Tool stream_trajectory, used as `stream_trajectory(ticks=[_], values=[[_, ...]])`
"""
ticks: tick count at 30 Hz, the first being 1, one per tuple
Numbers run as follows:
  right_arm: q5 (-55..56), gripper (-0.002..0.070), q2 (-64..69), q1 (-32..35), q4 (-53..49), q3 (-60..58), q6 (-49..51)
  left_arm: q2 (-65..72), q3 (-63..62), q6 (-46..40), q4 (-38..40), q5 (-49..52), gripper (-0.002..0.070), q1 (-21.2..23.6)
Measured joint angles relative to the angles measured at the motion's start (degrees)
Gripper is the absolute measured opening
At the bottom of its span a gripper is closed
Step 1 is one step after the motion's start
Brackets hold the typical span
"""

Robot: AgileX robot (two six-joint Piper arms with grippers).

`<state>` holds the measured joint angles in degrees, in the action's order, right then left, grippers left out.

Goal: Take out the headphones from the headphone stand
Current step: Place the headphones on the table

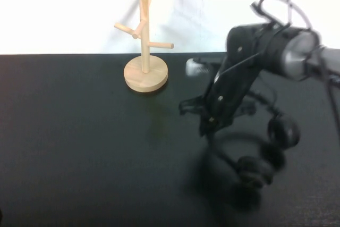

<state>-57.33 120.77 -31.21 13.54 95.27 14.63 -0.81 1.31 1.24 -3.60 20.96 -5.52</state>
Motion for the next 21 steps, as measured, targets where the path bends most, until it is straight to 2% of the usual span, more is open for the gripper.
stream_trajectory(ticks=[5,14,17,21], values=[[0.72,0.0049,4.59,-1.63,3.65,2.62,0.13,0.0,0.0,0.0,0.0,0.0,-0.0004,0.0],[3.28,0.0057,8.59,-3.94,3.99,6.86,-0.48,0.0,0.0,0.0,0.0,0.0,-0.0004,0.0],[3.58,0.012,9.08,-4.4,3.5,6.86,-1.8,0.0,0.0,0.0,0.0,0.0,-0.0004,0.0],[4.47,0.0305,9.21,-5.03,3.01,6.86,-2.66,0.0,0.0,0.0,0.0,0.0,-0.0004,0.0]])
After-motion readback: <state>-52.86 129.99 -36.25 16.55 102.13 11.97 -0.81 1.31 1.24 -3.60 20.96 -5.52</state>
